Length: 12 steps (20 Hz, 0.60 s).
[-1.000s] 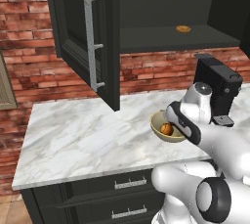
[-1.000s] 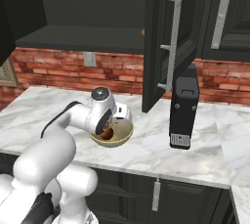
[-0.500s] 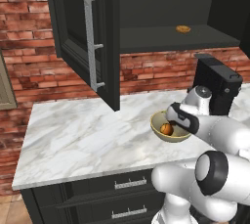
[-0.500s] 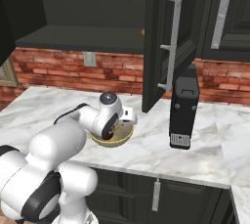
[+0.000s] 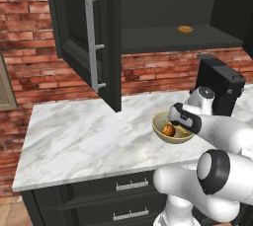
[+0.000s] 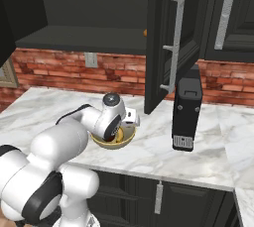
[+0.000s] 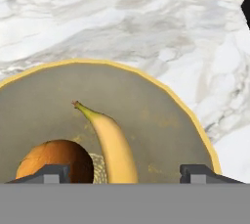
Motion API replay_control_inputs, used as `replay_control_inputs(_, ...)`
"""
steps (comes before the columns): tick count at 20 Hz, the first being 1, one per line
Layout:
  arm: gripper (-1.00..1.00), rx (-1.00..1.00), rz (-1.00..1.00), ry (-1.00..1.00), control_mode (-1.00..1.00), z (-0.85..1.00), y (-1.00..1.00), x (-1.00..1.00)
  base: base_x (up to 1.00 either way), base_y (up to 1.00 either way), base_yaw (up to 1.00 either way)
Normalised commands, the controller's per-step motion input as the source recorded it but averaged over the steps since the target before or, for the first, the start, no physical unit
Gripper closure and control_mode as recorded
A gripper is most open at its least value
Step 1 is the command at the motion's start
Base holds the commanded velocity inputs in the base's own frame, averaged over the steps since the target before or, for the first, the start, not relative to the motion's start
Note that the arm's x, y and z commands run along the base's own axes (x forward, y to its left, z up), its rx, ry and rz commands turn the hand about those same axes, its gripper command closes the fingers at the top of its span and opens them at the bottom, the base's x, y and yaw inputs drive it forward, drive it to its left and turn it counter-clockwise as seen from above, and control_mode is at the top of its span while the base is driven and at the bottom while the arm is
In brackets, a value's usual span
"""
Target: Open the cabinet. Pick the banana and orange from the cabinet and place them into the bowl. Then close the cabinet.
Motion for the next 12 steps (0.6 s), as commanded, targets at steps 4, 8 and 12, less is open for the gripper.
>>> replay_control_inputs(4,-1.00,0.00,-0.01,0.00,-1.00,0.03,0.00,0.03,0.00,0.00,0.00)
replay_control_inputs(8,-1.00,0.00,-0.06,0.00,-1.00,0.62,0.00,0.00,0.00,0.00,0.00)
replay_control_inputs(12,-1.00,0.00,-0.06,0.00,-1.00,0.91,0.00,-0.04,0.00,0.00,0.00)
